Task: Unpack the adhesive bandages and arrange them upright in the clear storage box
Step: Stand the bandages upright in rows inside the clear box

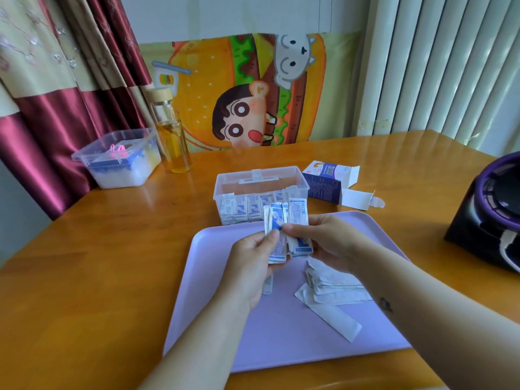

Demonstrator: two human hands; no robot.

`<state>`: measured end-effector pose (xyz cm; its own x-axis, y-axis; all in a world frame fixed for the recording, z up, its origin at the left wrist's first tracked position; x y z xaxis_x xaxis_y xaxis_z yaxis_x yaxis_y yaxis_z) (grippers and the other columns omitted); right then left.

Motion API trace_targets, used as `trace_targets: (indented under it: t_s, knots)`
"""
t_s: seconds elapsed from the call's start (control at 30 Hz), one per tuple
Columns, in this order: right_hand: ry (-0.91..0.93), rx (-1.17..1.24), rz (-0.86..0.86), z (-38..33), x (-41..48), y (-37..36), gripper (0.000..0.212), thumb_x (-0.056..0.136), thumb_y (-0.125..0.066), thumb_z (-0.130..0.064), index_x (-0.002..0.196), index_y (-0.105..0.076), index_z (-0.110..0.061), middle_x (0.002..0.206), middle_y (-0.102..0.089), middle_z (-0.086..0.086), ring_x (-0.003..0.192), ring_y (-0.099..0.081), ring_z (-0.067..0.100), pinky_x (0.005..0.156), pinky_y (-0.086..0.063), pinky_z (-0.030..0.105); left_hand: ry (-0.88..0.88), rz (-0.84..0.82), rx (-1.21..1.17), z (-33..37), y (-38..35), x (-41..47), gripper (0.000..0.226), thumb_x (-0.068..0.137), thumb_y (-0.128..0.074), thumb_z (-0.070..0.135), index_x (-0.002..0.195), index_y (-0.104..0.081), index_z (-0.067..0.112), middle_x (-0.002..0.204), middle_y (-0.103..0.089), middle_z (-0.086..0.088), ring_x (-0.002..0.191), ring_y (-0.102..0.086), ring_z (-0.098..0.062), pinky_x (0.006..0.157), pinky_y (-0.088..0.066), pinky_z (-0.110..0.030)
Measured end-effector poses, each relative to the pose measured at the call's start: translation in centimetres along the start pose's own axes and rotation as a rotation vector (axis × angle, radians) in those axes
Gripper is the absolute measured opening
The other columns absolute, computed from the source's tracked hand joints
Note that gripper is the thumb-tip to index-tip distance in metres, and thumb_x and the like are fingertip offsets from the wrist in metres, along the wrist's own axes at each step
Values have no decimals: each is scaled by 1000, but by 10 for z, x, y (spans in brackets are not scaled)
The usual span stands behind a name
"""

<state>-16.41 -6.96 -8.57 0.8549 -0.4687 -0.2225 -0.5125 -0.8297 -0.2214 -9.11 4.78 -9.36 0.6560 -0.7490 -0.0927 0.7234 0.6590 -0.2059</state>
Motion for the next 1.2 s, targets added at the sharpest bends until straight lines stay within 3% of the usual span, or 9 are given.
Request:
trace_targets:
  t_s: [0.1, 0.37, 0.57, 0.7, 0.8, 0.87, 0.97, 1.1, 1.2]
  knots:
    - [32, 31, 1, 2, -2, -2, 26, 82, -64, -6, 107, -66, 1, 100, -71, 14, 84, -69, 20, 68, -55, 25, -1, 34, -4, 0, 5, 0, 15, 92, -57, 15, 91, -68, 24, 93, -74, -3, 93, -69, -22, 82, -56, -35]
    - [32, 130, -39, -2, -11, 1, 23, 85, -58, -10, 106, -65, -2, 100, -71, 12, 83, -69, 18, 74, -57, 27, -3, -80, -115, 10, 11, -3, 25, 100, -41, 18, 99, -65, 20, 106, -72, -6, 101, -66, -19, 88, -52, -37]
    - [-46, 145, -95, -16, -23, 3, 14, 89, -54, -8, 97, -65, -5, 83, -72, 6, 69, -69, 13, 63, -57, 22, -343, 60, 554, 21, 33, 0, 27, 94, -53, 12, 91, -67, 35, 129, -47, 16, 124, -40, 1, 95, -30, -5]
    - [-117, 140, -178, -7, -23, -11, 18, 85, -57, -9, 100, -67, -6, 96, -71, 10, 86, -67, 19, 81, -51, 27, -460, 23, 607, 20, 26, -3, 44, 85, -57, -9, 72, -64, 32, 140, -30, 18, 131, -24, 3, 102, -29, -17]
    - [-129, 153, -182, -2, -22, -18, 24, 84, -57, -10, 106, -65, -4, 103, -69, 11, 93, -63, 21, 87, -46, 28, -495, 19, 622, 15, 24, -4, 55, 76, -51, -23, 67, -62, 30, 136, -30, 22, 131, -25, 2, 95, -31, -4]
    - [-105, 165, -162, -1, -22, -20, 23, 90, -53, -6, 110, -63, -2, 100, -70, 11, 89, -67, 18, 80, -52, 26, -525, 48, 674, 14, 26, -5, 60, 74, -50, -25, 67, -61, 34, 130, -32, 27, 127, -31, 2, 96, -33, -10]
    - [-95, 167, -130, 2, -22, -21, 21, 89, -54, -7, 108, -64, -3, 98, -70, 12, 87, -66, 19, 77, -53, 26, -619, 89, 762, 16, 26, -8, 51, 75, -59, -19, 68, -61, 32, 125, -37, 18, 112, -35, 10, 87, -34, -5]
    - [-122, 194, -92, 2, -21, -21, 21, 85, -59, -11, 105, -65, -7, 93, -69, 11, 82, -62, 19, 76, -42, 26, -739, 68, 826, 16, 28, -9, 24, 76, -69, -5, 73, -68, 19, 117, -37, 22, 104, -43, -2, 78, -39, -2]
    - [-88, 203, -96, -1, -22, -21, 20, 86, -58, -9, 104, -65, -4, 90, -70, 10, 79, -64, 18, 76, -45, 26, -720, 39, 823, 17, 26, -13, 35, 83, -63, -4, 72, -64, 29, 120, -37, 27, 107, -44, 2, 79, -40, -2]
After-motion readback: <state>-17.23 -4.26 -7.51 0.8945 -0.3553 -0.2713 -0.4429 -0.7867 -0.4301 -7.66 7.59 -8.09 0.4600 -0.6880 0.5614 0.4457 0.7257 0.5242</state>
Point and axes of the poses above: each hand's wrist, its own x-axis towards the middle knuckle, its own y-axis out of the back of the hand, z = x × y, the point moved 2 cm from there along x, towards the middle knuckle
